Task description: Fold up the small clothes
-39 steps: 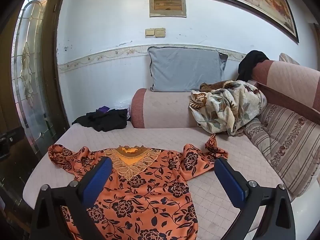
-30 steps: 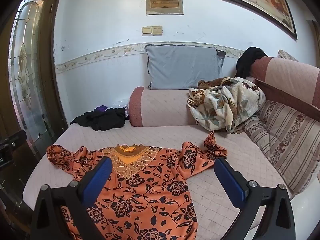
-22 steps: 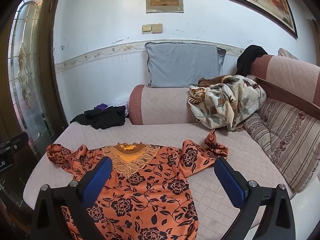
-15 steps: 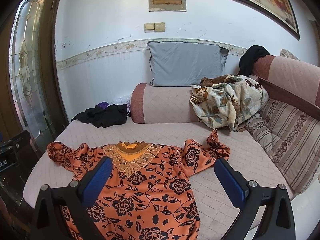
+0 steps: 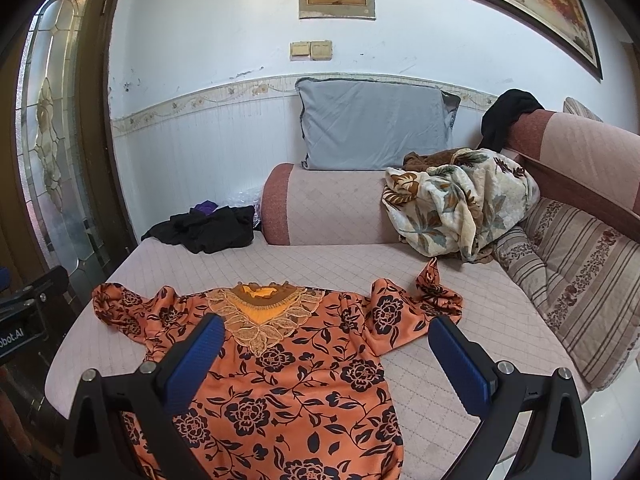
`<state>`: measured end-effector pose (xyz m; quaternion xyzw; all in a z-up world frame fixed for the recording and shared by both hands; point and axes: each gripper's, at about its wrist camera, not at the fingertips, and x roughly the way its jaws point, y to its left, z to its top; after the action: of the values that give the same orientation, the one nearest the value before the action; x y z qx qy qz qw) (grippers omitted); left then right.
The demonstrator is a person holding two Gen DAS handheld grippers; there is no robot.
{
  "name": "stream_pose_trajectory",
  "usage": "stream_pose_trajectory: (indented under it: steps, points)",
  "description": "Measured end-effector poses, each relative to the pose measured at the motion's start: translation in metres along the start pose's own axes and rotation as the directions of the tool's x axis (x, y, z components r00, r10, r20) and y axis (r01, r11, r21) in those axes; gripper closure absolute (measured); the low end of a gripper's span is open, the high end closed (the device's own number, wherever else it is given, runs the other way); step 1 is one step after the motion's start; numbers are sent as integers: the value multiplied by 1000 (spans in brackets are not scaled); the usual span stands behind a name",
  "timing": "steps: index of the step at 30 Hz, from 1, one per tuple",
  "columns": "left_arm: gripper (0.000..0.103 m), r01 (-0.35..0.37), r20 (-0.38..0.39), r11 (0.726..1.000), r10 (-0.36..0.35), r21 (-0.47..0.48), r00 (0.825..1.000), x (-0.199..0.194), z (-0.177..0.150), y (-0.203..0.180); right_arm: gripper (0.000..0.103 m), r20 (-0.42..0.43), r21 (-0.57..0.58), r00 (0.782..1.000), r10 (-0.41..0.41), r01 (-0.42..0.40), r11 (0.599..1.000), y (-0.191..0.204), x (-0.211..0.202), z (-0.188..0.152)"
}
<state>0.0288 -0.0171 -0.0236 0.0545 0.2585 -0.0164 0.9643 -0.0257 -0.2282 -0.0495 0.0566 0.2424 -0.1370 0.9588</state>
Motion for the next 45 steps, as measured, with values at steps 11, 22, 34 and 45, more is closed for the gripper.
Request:
stream_pose_trajectory:
  steps: [11, 22, 34, 45]
  points:
    - [0, -10, -25, 1000, 11, 4, 1000, 20, -1, -1, 0, -26, -4, 1000, 10, -10, 1000, 3, 19, 1]
    - [0, -14, -80, 1000, 15, 11, 997, 62, -1, -9, 0, -56, 1, 998, -3, 3, 1000, 4, 50, 6]
    - [0, -12, -428, 998, 39, 66, 903, 262, -77, -70, 0, -158, 160, 988, -2, 27, 987, -146, 173, 0]
    - [0, 20, -519, 1000, -24, -14, 855, 332, -136, -84, 0, -320, 252, 947, -37, 122, 960, -236, 341, 16]
